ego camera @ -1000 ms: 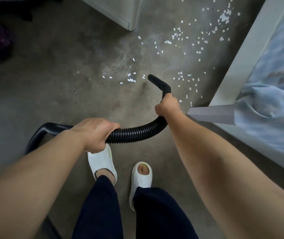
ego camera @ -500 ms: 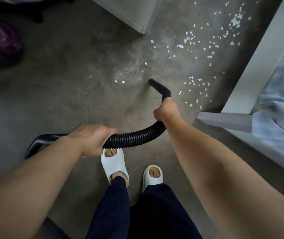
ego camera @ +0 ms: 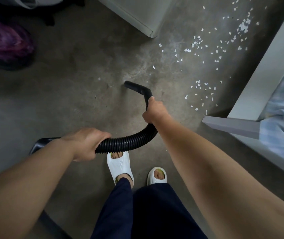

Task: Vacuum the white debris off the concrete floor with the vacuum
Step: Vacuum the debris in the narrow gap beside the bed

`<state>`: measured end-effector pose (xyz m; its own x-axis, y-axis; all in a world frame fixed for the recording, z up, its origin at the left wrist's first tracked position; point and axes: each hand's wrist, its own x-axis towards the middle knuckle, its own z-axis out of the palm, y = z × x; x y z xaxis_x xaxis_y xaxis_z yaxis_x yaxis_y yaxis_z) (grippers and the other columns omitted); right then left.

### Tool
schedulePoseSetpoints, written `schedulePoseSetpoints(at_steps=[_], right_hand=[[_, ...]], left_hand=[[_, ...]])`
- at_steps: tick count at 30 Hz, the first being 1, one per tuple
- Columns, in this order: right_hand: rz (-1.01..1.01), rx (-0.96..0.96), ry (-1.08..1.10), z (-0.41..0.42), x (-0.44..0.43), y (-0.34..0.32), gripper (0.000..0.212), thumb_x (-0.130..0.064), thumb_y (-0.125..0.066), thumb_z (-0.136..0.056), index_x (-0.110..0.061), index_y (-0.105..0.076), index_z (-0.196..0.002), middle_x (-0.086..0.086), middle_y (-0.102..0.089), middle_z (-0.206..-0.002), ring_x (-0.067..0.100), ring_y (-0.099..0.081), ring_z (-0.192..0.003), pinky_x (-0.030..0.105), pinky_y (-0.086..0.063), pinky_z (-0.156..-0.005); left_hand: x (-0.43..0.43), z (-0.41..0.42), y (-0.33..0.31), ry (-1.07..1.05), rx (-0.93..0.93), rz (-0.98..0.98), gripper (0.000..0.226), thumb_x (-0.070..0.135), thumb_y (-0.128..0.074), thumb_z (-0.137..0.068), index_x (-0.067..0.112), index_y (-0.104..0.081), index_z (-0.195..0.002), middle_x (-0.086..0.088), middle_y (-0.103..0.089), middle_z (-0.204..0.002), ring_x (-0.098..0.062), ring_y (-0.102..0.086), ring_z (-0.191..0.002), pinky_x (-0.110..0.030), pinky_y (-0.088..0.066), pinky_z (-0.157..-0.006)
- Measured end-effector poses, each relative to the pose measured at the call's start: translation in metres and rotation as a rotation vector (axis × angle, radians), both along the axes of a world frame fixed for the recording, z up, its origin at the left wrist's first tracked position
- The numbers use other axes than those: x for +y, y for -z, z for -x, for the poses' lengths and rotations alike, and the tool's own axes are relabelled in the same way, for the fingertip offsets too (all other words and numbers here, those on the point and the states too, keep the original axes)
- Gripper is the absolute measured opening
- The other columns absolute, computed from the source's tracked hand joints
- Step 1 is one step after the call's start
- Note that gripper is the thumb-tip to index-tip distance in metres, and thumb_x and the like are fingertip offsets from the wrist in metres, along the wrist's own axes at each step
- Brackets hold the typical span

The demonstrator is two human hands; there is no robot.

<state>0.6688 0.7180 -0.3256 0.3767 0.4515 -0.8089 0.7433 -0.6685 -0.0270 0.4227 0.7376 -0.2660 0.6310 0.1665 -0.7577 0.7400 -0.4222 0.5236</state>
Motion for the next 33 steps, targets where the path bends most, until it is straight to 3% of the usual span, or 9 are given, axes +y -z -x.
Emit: schedulePoseSetpoints(at_steps=[6, 9, 11, 15, 17, 24, 28, 33], right_hand=[[-0.028, -0.098, 0.186, -0.036, 0.008, -0.006, 0.06, -0.015, -0.056, -0.088, -0.004, -0.031, -0.142, 0.018, -0.05, -0.13, 0.031, -0.056, -0.114, 0.031, -0.046, -0.076], [-0.058, -0.145, 0.254, -0.061, 0.021, -0.001, 0.07, -0.016, -0.057, -0.088, -0.002, -0.024, -0.148, 0.02, -0.048, -0.135, 0.033, -0.053, -0.121, 0.036, -0.048, -0.096], [-0.073, -0.154, 0.27, -0.075, 0.031, 0.003, 0.071, -0.018, -0.058, -0.088, -0.003, -0.024, -0.148, 0.021, -0.048, -0.135, 0.034, -0.052, -0.122, 0.039, -0.046, -0.101], [-0.088, -0.096, 0.188, -0.091, 0.049, 0.007, 0.068, -0.016, -0.055, -0.087, -0.005, -0.025, -0.148, 0.019, -0.051, -0.131, 0.033, -0.053, -0.119, 0.036, -0.048, -0.095], [-0.083, -0.08, 0.16, -0.102, 0.061, 0.009, 0.07, -0.016, -0.053, -0.088, -0.004, -0.021, -0.149, 0.02, -0.049, -0.134, 0.033, -0.051, -0.122, 0.037, -0.047, -0.099], [-0.121, -0.083, 0.239, -0.168, 0.103, 0.012, 0.067, -0.016, -0.055, -0.088, -0.003, -0.023, -0.145, 0.022, -0.042, -0.135, 0.034, -0.051, -0.12, 0.041, -0.046, -0.101], [-0.135, -0.039, 0.164, -0.199, 0.112, 0.013, 0.075, -0.019, -0.055, -0.089, -0.006, -0.015, -0.151, 0.021, -0.042, -0.135, 0.035, -0.05, -0.119, 0.041, -0.047, -0.098], [-0.119, -0.077, 0.407, -0.247, 0.084, 0.009, 0.068, -0.024, -0.05, -0.089, -0.004, -0.022, -0.147, 0.023, -0.042, -0.134, 0.037, -0.052, -0.116, 0.043, -0.047, -0.098]], left_hand=[[0.008, -0.026, -0.007, -0.051, -0.056, -0.013, 0.03, 0.004, -0.052, -0.07, 0.031, -0.039, -0.069, 0.006, -0.049, -0.067, -0.007, -0.049, -0.059, -0.024, -0.032, -0.049], [0.02, -0.05, -0.004, -0.077, -0.069, -0.034, 0.032, 0.005, -0.052, -0.069, 0.033, -0.037, -0.068, 0.005, -0.049, -0.068, -0.011, -0.05, -0.062, -0.028, -0.036, -0.051], [0.027, -0.064, 0.003, -0.088, -0.053, -0.055, 0.032, 0.004, -0.051, -0.069, 0.033, -0.038, -0.069, 0.005, -0.05, -0.068, -0.012, -0.05, -0.061, -0.031, -0.038, -0.052], [0.033, -0.081, 0.007, -0.096, -0.016, -0.077, 0.033, 0.004, -0.051, -0.067, 0.035, -0.04, -0.074, 0.006, -0.051, -0.066, -0.009, -0.05, -0.058, -0.03, -0.038, -0.05], [0.04, -0.091, 0.008, -0.114, 0.0, -0.073, 0.032, 0.004, -0.052, -0.068, 0.033, -0.04, -0.073, 0.005, -0.051, -0.066, -0.009, -0.051, -0.059, -0.028, -0.037, -0.05], [0.079, -0.158, 0.009, -0.138, 0.006, -0.115, 0.026, 0.004, -0.053, -0.067, 0.026, -0.04, -0.074, 0.003, -0.053, -0.064, -0.012, -0.052, -0.059, -0.028, -0.036, -0.05], [0.087, -0.191, 0.01, -0.116, -0.003, -0.104, 0.035, 0.006, -0.054, -0.065, 0.037, -0.041, -0.075, 0.005, -0.052, -0.062, -0.011, -0.052, -0.059, -0.031, -0.04, -0.052], [0.094, -0.235, 0.001, -0.071, 0.001, -0.066, 0.036, 0.007, -0.055, -0.066, 0.039, -0.041, -0.076, 0.007, -0.052, -0.062, -0.006, -0.05, -0.058, -0.026, -0.035, -0.049]])
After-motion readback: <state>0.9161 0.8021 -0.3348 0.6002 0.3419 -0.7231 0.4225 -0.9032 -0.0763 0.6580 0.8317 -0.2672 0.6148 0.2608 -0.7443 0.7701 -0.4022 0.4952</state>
